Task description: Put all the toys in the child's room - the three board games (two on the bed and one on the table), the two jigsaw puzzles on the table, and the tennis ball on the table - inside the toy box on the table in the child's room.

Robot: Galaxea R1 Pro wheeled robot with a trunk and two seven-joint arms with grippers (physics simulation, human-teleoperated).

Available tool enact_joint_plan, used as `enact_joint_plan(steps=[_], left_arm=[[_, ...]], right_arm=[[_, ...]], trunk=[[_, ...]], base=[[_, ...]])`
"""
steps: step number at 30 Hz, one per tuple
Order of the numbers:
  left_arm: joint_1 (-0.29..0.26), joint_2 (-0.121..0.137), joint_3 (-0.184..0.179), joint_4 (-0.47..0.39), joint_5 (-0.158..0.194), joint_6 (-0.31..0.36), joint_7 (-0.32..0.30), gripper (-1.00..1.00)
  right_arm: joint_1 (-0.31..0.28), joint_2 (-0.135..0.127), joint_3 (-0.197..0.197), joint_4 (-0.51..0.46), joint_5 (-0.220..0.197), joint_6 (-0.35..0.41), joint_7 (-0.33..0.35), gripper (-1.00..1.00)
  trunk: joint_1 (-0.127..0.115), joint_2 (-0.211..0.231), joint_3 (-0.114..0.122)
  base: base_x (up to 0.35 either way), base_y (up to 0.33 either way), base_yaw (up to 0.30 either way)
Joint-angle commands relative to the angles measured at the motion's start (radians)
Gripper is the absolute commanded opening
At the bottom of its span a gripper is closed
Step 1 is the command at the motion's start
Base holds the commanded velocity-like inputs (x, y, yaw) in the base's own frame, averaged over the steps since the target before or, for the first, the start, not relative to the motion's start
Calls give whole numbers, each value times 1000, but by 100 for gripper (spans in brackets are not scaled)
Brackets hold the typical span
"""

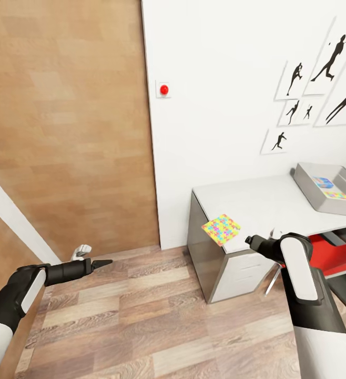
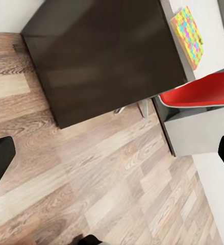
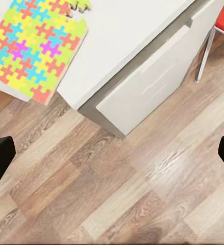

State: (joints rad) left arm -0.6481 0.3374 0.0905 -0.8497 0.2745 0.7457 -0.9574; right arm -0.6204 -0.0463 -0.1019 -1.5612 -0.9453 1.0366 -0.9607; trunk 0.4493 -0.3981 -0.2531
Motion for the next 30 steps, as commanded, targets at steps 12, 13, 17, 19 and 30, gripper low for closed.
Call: enact_joint_plan(steps=[12, 13, 17, 19, 30], left_arm=[[-1, 0, 0, 0, 3, 6, -1, 100], [-1, 0, 0, 0, 3, 6, -1, 100], [-1, 0, 0, 1, 3, 6, -1, 100], [-1, 0, 0, 1, 3, 6, 0, 100], [-1, 0, 0, 1, 3, 6, 0, 100]], right_arm=[[52, -1, -10, 9, -9, 7, -10, 100], [55, -1, -10, 9, -9, 7, -11, 100], [77, -1, -10, 12, -8, 6, -10, 100], [94, -1, -10, 17, -6, 4, -10, 100], [175, -1, -9, 51, 0, 1, -9, 100]], trunk=[[1, -2, 18], [1, -2, 20], [1, -2, 26], [1, -2, 29], [1, -2, 48]], base=[[0, 0, 0], [0, 0, 0], [0, 0, 0], [0, 0, 0], [0, 0, 0]])
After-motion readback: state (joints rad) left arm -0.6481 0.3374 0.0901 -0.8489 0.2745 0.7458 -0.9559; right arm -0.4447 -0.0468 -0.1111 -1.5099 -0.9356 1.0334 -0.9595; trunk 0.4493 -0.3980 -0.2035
